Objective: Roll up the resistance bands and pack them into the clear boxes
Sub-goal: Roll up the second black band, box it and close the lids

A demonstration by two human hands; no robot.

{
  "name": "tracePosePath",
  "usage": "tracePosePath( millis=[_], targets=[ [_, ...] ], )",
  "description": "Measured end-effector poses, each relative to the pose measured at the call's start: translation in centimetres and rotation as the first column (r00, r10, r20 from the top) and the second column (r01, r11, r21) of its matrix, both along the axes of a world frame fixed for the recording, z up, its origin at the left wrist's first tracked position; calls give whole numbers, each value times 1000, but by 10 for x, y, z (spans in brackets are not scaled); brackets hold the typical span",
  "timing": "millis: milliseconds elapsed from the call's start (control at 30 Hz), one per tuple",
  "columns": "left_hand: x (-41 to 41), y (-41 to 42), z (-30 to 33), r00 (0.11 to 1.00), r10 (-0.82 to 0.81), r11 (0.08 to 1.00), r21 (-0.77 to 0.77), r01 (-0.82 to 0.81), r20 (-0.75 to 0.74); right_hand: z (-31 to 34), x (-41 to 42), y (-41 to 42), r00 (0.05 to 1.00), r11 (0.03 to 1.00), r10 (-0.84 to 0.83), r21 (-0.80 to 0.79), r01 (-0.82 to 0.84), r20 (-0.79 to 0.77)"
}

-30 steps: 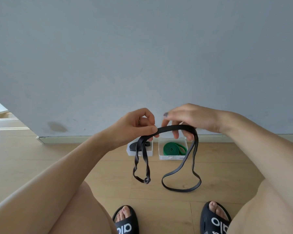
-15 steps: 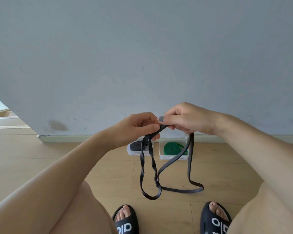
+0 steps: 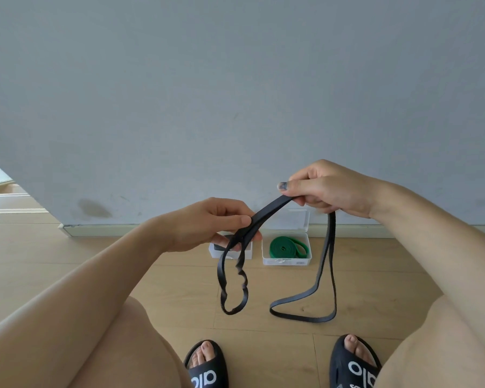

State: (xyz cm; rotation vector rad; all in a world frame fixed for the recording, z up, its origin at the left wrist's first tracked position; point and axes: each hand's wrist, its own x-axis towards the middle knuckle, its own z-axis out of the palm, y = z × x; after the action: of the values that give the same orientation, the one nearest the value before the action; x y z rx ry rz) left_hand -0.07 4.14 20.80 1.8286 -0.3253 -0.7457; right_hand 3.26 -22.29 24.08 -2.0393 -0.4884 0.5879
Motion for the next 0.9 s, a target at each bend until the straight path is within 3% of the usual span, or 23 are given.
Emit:
tracePosePath(
  millis=[133, 500, 767, 900],
  targets=[
    [-4, -1, 1, 998, 27, 996, -83, -31, -58, -2, 2, -3, 1000, 1000, -28, -10, 28, -6],
    [-2, 1, 2, 988, 25, 990, -133, -46, -154, -4, 4, -2, 999, 999, -36, -6, 36, -22],
    [1, -1, -3, 996, 71, 997, -9, -72, -55, -5, 5, -1, 999, 998, -37, -50, 37, 9],
    [2, -4, -3, 1000, 5, 994, 112, -6, 13, -6, 7, -2, 999, 997, -48, -55, 49, 25]
  ],
)
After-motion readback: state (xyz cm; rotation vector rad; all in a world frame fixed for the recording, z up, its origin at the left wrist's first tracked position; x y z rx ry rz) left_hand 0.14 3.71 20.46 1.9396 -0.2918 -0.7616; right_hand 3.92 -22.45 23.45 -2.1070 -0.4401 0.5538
